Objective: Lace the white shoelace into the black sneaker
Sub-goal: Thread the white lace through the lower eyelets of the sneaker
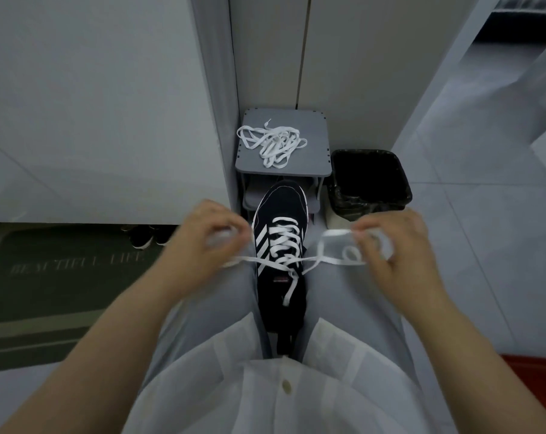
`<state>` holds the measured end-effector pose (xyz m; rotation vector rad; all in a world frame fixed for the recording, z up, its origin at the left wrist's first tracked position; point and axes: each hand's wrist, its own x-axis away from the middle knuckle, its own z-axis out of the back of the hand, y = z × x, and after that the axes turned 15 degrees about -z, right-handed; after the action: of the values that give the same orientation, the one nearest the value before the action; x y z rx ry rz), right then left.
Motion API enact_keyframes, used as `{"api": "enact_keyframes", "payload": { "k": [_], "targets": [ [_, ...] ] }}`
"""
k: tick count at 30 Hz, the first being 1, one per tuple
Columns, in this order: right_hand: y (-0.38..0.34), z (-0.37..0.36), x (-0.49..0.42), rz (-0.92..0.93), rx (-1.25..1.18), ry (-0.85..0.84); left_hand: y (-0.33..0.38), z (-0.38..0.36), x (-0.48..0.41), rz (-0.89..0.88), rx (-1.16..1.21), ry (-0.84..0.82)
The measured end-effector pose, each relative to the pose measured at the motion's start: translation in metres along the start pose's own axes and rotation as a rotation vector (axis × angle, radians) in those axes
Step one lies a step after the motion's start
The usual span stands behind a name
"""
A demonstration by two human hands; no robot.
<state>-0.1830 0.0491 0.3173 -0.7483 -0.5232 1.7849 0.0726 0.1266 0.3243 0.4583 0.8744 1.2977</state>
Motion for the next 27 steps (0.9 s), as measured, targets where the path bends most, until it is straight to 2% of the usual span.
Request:
{"api": "enact_keyframes", "payload": {
  "k": [2,4,6,9,12,14,15,17,19,20,22,24,25,27],
  "targets": [
    [-0.002,-0.018,0.01,0.094,0.139,-0.177,-0.002,-0.023,-0.001,-0.07,-0.162,-0.22],
    [0.002,-0.035,0.019,0.095,0.271,-0.288,-0.002,-0.04,-0.003,-0.055,-0.286,-0.258],
    [0.007,-0.046,0.02,0.055,0.306,-0.298,-0.001,-0.05,-0.004,-0.007,-0.303,-0.25],
    [0.009,-0.043,0.014,0.04,0.212,-0.116,-0.003,-0.052,-0.002,0.017,-0.24,-0.259],
    [0.002,-0.013,0.004,-0.204,-0.151,0.106,-0.008,-0.043,0.001,0.081,-0.141,-0.243],
    [-0.001,0.01,0.002,-0.276,-0.311,0.159,-0.01,-0.037,0.0,0.064,-0.133,-0.233],
    [-0.003,0.021,0.002,-0.225,-0.285,0.109,-0.009,-0.037,-0.001,0.05,-0.134,-0.233],
    [-0.001,0.031,0.0,-0.098,-0.037,-0.129,-0.007,-0.042,-0.005,0.051,-0.135,-0.246],
    [0.004,0.032,0.0,-0.07,0.29,-0.352,-0.005,-0.05,-0.009,0.08,-0.174,-0.245],
    [0.005,0.032,0.002,-0.096,0.37,-0.402,-0.005,-0.054,-0.01,0.101,-0.186,-0.238],
    [-0.001,0.031,0.004,-0.153,0.268,-0.351,-0.005,-0.059,-0.011,0.145,-0.167,-0.223],
    [-0.016,0.019,0.003,-0.146,0.037,-0.174,-0.005,-0.061,-0.013,0.174,-0.145,-0.224],
    [-0.023,0.008,0.001,-0.12,0.013,-0.148,-0.003,-0.061,-0.015,0.173,-0.147,-0.232],
    [-0.03,-0.017,0.0,-0.111,0.11,-0.27,0.0,-0.062,-0.016,0.148,-0.178,-0.263]
  ]
}}
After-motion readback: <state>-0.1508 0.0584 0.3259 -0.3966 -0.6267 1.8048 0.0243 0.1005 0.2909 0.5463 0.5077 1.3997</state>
